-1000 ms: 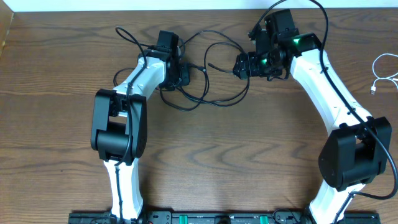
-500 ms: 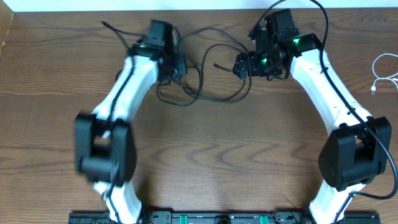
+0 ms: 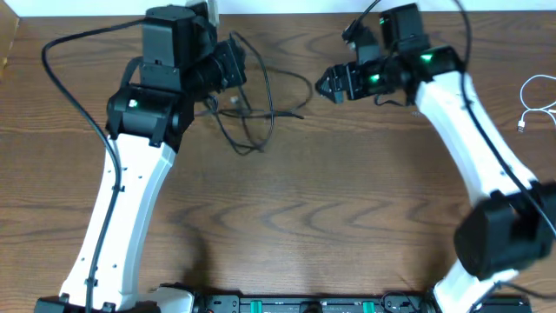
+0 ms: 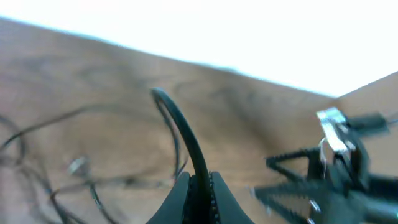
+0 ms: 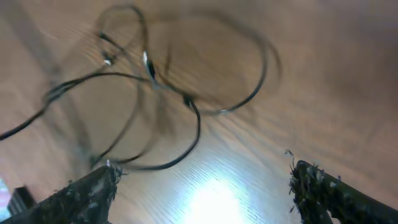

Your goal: Untangle cables

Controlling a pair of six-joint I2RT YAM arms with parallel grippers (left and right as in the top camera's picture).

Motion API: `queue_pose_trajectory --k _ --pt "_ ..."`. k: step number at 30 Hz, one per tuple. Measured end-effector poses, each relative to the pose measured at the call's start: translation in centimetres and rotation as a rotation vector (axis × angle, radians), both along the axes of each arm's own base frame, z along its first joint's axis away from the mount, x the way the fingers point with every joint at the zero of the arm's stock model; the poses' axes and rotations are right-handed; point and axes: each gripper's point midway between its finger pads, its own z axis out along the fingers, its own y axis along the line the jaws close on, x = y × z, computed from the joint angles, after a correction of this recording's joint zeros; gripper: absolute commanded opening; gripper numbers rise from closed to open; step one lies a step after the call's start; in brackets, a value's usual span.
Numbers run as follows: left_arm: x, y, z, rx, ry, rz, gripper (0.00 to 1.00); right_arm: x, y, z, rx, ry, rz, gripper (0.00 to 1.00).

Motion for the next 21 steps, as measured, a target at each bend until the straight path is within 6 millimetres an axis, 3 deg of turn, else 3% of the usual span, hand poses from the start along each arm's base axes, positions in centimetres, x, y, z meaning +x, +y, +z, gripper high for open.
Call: queue_pose_trajectory --k 6,9,15,21 --pt "0.9 -0.3 4.5 -0.099 -0.144 0.025 0.07 -2.6 -0.3 8.4 0.072 -0.192 0.044 0.91" --pt "1.2 -0.9 7.0 -0.167 -0.222 0.011 0.08 -3.3 -0.2 10.0 0.086 -0.230 0.061 0.91" --pt "1.6 -1.9 13.1 -0.317 -0.418 -0.027 0.07 -3.6 0.6 9.2 0.081 -0.204 0.084 0.90" --pt "0.5 -1.5 15.8 -0.355 -0.489 -0.024 0.07 -3.6 1.8 6.5 0.057 -0.134 0.107 0.90"
